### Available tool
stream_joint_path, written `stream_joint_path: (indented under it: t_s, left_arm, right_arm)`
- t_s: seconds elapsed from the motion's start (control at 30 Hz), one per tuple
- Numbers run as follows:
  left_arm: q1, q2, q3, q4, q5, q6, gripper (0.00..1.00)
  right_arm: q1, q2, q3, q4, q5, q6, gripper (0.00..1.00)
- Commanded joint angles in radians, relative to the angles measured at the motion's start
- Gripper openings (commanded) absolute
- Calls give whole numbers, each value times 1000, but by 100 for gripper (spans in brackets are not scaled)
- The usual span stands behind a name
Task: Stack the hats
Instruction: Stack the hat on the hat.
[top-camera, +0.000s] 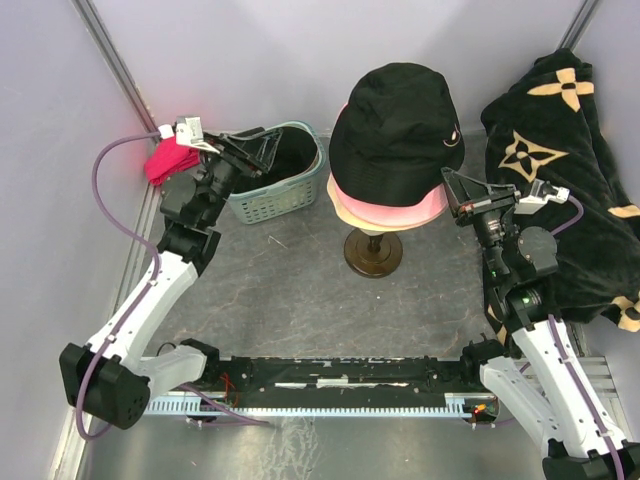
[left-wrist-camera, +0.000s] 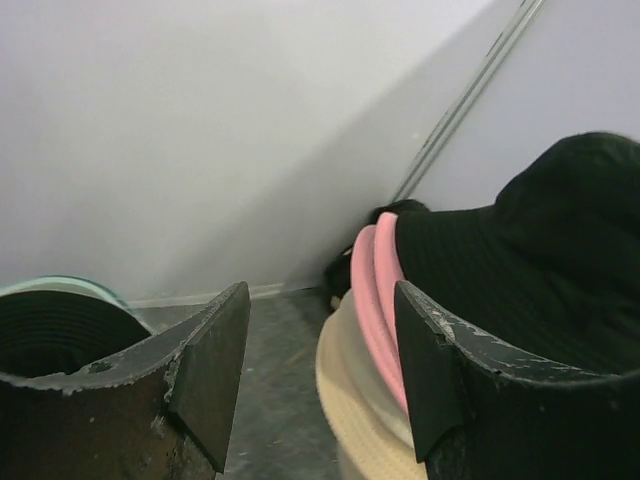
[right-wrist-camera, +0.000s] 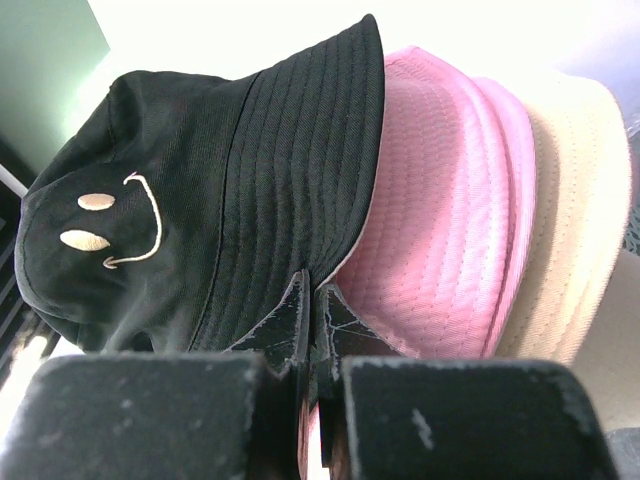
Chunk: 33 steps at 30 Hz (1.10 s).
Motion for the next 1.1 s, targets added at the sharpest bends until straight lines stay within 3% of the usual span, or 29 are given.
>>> stream_joint_path:
  t_s: [0.0, 0.2, 0.33, 0.73, 1.07]
  left_arm:
    - [39, 48, 47, 91, 133, -296, 65]
    - [80, 124, 9, 263, 291, -598, 63]
    - [82, 187, 67, 277, 387, -701, 66]
    - [69, 308, 115, 381, 587, -904, 67]
    - [18, 409, 154, 473, 630, -979, 70]
  right_arm:
    - [-5, 7, 63, -11, -24, -32, 2]
    - [-8, 3, 67, -34, -39, -35, 2]
    - [-8, -5, 69, -51, -42, -42, 2]
    - [-10, 4, 91, -64, -47, -56, 2]
    - [-10, 18, 105, -72, -53, -68, 2]
